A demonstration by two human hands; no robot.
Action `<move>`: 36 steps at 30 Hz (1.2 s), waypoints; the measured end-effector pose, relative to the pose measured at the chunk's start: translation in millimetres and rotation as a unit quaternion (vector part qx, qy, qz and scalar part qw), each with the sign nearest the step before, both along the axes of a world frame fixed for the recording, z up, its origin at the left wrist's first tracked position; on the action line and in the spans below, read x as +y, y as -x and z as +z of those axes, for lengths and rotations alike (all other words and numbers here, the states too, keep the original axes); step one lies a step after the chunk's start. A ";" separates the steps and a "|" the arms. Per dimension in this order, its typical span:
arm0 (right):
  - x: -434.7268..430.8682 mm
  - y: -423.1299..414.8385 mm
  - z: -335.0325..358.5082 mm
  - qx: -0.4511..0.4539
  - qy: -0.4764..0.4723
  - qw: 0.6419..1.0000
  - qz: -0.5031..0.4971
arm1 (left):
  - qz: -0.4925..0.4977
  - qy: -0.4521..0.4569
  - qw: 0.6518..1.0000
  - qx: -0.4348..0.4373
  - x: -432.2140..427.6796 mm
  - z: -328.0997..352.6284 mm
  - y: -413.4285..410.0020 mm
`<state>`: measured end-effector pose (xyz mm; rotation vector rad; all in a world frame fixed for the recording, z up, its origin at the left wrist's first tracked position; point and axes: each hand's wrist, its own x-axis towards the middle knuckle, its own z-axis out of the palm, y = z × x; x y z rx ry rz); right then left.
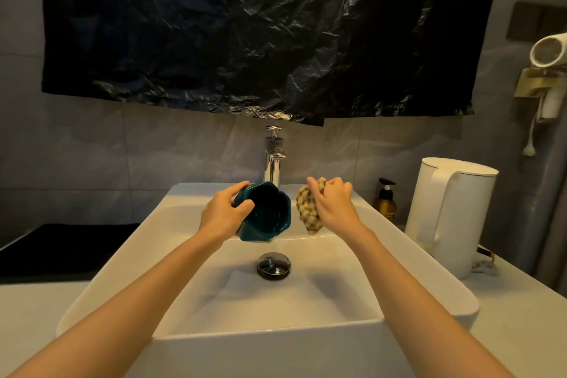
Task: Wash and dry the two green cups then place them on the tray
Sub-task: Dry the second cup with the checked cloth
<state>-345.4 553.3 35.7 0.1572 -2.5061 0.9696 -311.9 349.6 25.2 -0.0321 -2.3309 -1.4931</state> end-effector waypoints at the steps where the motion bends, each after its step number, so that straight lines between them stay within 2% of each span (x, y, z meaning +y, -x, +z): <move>1: -0.5 -1.8 1.4 0.014 0.010 1.000 -0.012 | -0.003 0.001 1.000 0.001 0.9 0.7 -0.1; 3: 1.9 -6.5 4.3 0.036 0.017 0.999 -0.023 | -0.009 0.003 1.000 0.002 2.3 1.3 -0.5; 6: 7.9 -14.8 9.6 0.071 -0.076 0.994 -0.035 | -0.017 0.003 1.000 0.002 3.8 1.0 -1.0; 9: 12.3 -19.9 15.4 0.078 -0.091 0.989 -0.089 | -0.023 0.002 1.000 0.003 4.4 0.6 -0.7; 11: 14.8 -16.7 14.5 0.045 -0.099 0.990 -0.091 | -0.024 0.003 1.000 0.004 4.1 0.7 -0.2; 14: 15.9 -8.4 8.0 -0.067 -0.054 0.996 -0.027 | -0.022 0.011 1.000 0.003 3.8 0.5 -0.1; 16: 13.9 -7.9 3.8 -0.093 -0.114 0.989 0.033 | -0.022 0.015 1.000 0.002 3.6 0.0 -0.3; 19: 13.7 -13.6 9.8 0.037 -0.154 0.987 0.030 | -0.025 0.019 1.000 -0.001 3.5 -0.6 -0.7; 20: 14.1 -16.3 12.7 0.070 -0.128 0.989 0.016 | -0.026 0.018 0.999 -0.001 3.6 -0.8 -0.6; 22: 17.9 -12.9 15.3 0.093 -0.002 0.996 0.006 | -0.027 0.015 1.000 -0.004 3.7 -0.9 -0.4; 24: 21.4 -7.0 15.3 0.076 0.132 0.988 -0.006 | -0.029 0.008 1.000 -0.007 3.8 -0.4 0.0; 26: 23.9 -5.9 16.8 0.060 0.218 0.974 -0.016 | -0.030 -0.005 0.999 -0.012 3.6 0.3 0.8; 28: 23.4 -10.0 19.6 0.043 0.281 0.959 0.018 | -0.031 -0.022 0.999 -0.020 4.2 1.2 1.1; 30: 16.0 -18.2 23.2 -0.009 0.296 0.951 0.092 | -0.035 -0.037 0.998 -0.027 5.3 1.8 1.4; 32: 4.1 -24.4 24.1 -0.074 0.261 0.950 0.156 | -0.036 -0.045 0.998 -0.034 6.0 2.0 0.9; 34: -5.9 -26.8 23.7 -0.125 0.245 0.943 0.187 | -0.033 -0.048 0.998 -0.037 5.7 2.0 0.1; 36: -10.6 -25.0 22.5 -0.163 0.269 0.927 0.204 | -0.025 -0.044 0.998 -0.034 4.8 2.0 -1.1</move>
